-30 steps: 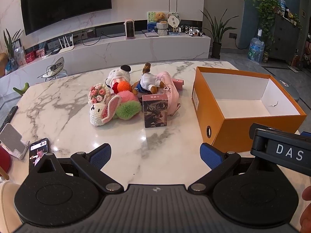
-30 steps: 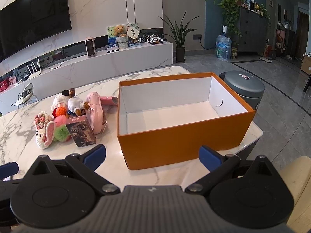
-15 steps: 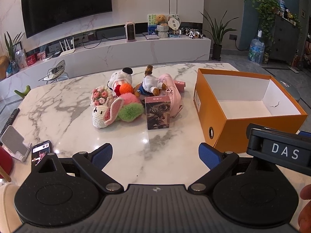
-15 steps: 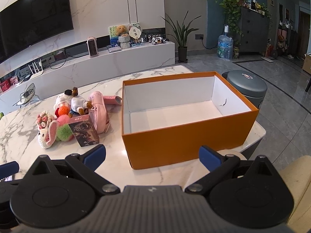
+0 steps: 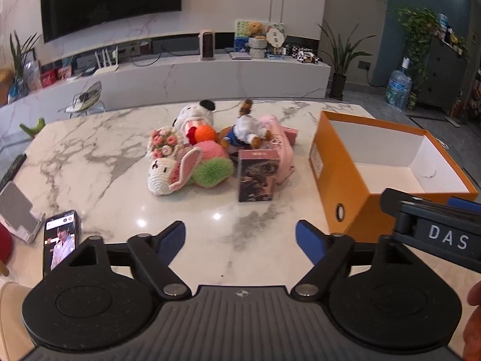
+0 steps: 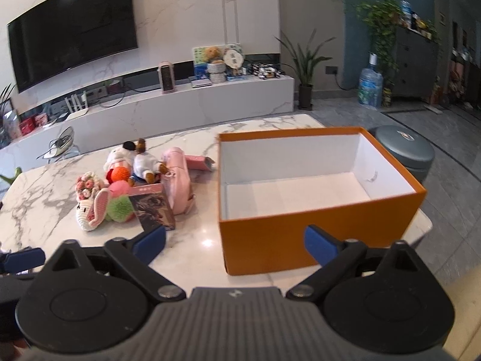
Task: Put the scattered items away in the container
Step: 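Move both tools toward the pile of plush toys, then grasp the crocheted flower bouquet with left tool while right tool grasps the sailor bear plush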
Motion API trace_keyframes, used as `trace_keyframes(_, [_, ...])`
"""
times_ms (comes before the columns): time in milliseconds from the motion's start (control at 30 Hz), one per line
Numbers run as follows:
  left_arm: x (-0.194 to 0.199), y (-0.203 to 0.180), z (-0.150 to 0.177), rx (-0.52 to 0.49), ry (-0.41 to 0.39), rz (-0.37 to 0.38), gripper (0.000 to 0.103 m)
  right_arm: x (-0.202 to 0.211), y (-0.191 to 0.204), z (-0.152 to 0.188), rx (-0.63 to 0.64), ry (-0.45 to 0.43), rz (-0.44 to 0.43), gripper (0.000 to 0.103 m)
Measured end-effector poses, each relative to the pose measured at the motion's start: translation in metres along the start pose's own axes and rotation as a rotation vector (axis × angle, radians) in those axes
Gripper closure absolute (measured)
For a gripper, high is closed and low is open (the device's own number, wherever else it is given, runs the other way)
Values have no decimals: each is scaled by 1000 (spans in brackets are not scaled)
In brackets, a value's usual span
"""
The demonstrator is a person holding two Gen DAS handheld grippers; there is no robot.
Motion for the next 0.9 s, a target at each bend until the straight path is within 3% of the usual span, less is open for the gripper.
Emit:
trace_keyframes(100, [-9,12,-2,21,10,-8,25,-8,10,-4,36,5,-26,24])
trace_keyframes(167, [-16,19,-5,34,24,-6,28,-16,16,-7,50,12,-53,31])
trace_keyframes(367, [-37,35,-17,52,43,-33,27,-40,40,-21,122,22,-121,31])
trace_keyframes(533, [-59,50,-29,60,57,-68,15,-65,56,-33,160,39,-161,31])
trace_keyframes(733, [-97,66,-44,49,88,-113,15,-108,73,-46,194,72,-210,30])
trace_keyframes(900, [-130,82,-58,83,117,-109,15,-150,84,-57,197,116,-247,30])
Point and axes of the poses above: each gripper's, at about its wrist camera, not at the fingertips, and x roughly against the way its jaws point, y to its left, z to its underside, the point moved 4 cm from there along -x, roughly the way its jaws point, and after that the axes turned 7 degrees about -z, right-handed, at the moved point
